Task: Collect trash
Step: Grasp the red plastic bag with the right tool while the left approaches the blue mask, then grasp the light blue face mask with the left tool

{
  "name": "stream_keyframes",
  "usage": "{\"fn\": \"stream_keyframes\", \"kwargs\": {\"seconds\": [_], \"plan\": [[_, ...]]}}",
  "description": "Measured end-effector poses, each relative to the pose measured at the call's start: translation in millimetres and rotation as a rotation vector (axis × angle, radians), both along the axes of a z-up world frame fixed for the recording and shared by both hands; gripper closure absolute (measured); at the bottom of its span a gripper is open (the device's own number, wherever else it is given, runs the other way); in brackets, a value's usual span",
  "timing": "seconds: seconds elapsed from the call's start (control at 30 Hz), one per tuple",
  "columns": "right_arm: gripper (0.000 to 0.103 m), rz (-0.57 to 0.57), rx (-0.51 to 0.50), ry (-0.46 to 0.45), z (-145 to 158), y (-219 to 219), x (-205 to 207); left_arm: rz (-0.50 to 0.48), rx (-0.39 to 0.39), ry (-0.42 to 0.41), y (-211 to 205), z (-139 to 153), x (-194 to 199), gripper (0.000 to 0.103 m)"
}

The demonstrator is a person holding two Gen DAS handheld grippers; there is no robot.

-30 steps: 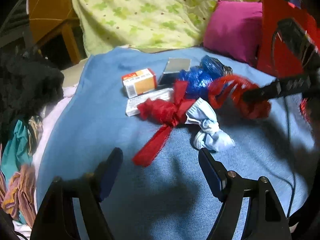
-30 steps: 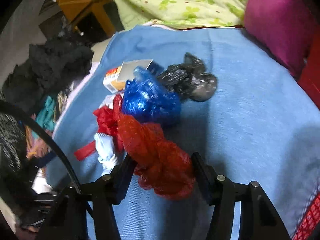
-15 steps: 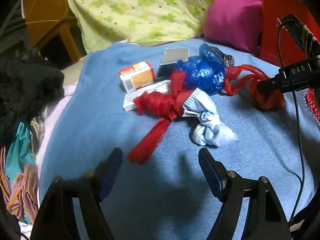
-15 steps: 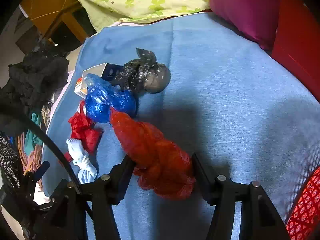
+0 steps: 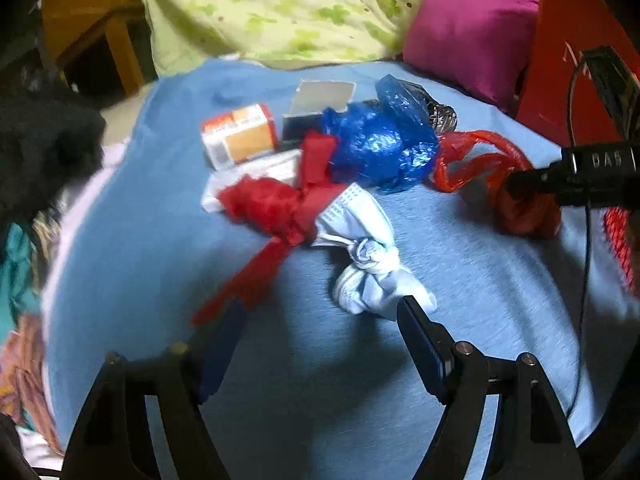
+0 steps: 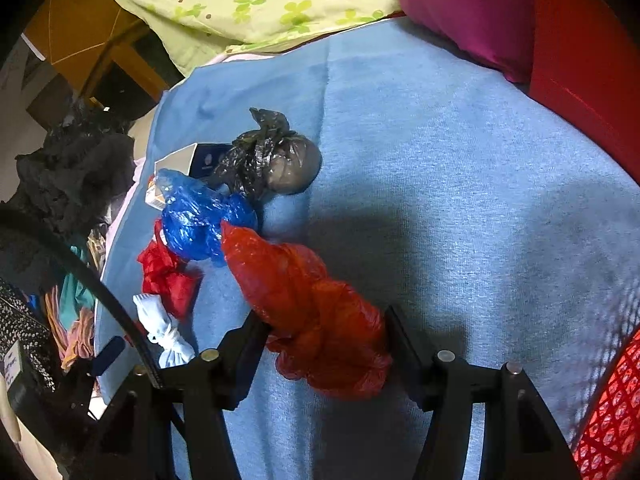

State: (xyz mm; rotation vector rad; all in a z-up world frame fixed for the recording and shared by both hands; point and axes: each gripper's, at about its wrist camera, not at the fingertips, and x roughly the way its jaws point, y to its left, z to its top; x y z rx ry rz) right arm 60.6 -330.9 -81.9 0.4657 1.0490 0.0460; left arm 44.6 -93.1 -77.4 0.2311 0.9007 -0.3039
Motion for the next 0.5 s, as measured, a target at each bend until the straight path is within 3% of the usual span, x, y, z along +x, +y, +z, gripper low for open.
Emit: {"fn": "stream_keyframes", "kwargs": {"seconds": [0.23, 0.5], "plan": [[0.04, -0.005, 0.029, 0.001, -1, 0, 2, 0.062, -0.112, 0.127, -8, -6, 17, 0.024], [0.04, 0.002, 0.044, 0.0, 0, 2, 4, 0.126, -0.178, 0.194, -20, -5, 25, 0.024]]}}
